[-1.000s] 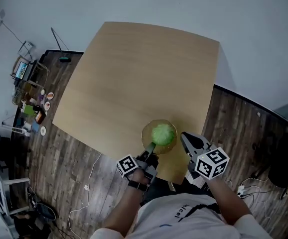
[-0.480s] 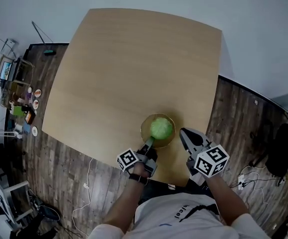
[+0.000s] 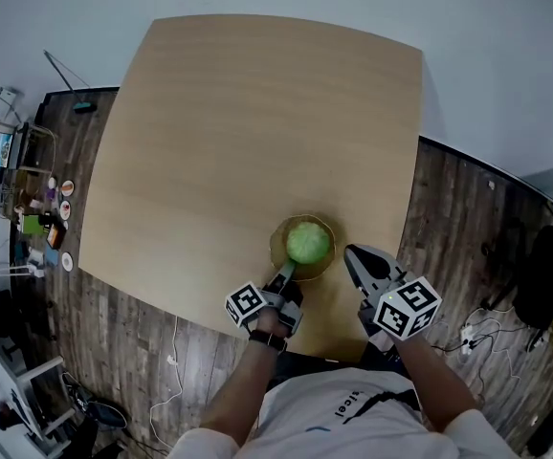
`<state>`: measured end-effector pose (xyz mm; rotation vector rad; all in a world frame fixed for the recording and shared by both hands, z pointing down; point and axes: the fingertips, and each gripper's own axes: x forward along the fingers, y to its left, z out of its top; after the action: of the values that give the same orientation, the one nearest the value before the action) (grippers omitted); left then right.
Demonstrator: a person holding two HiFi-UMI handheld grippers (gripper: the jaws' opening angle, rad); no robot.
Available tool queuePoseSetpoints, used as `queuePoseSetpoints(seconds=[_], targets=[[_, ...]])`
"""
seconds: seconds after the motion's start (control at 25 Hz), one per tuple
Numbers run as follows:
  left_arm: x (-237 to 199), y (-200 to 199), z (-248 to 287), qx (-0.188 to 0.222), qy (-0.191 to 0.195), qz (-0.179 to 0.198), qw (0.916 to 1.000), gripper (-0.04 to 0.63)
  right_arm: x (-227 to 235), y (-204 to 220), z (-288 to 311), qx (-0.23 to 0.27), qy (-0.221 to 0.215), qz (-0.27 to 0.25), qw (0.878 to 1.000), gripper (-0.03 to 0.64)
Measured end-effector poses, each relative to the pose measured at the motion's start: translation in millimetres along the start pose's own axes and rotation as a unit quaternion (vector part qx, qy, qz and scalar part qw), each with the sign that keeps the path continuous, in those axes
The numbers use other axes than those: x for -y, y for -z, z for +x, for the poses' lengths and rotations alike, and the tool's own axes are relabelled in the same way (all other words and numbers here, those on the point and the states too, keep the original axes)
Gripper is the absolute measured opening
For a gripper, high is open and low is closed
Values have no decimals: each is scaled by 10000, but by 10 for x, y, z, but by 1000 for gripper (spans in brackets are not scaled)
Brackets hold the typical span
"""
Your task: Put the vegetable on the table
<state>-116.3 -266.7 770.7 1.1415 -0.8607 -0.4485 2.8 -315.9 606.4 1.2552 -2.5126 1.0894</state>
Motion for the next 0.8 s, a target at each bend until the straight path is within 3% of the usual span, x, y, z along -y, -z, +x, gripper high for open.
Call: queuePoseSetpoints(seconds=[0.52, 0.8], targets=[[4, -132, 167, 133, -113, 60, 9998, 58, 114, -38, 48, -14, -55, 139, 9999, 12], [-14, -145, 23, 156, -350, -69, 9992, 161, 46, -45, 25, -35, -218, 129, 9997, 12]])
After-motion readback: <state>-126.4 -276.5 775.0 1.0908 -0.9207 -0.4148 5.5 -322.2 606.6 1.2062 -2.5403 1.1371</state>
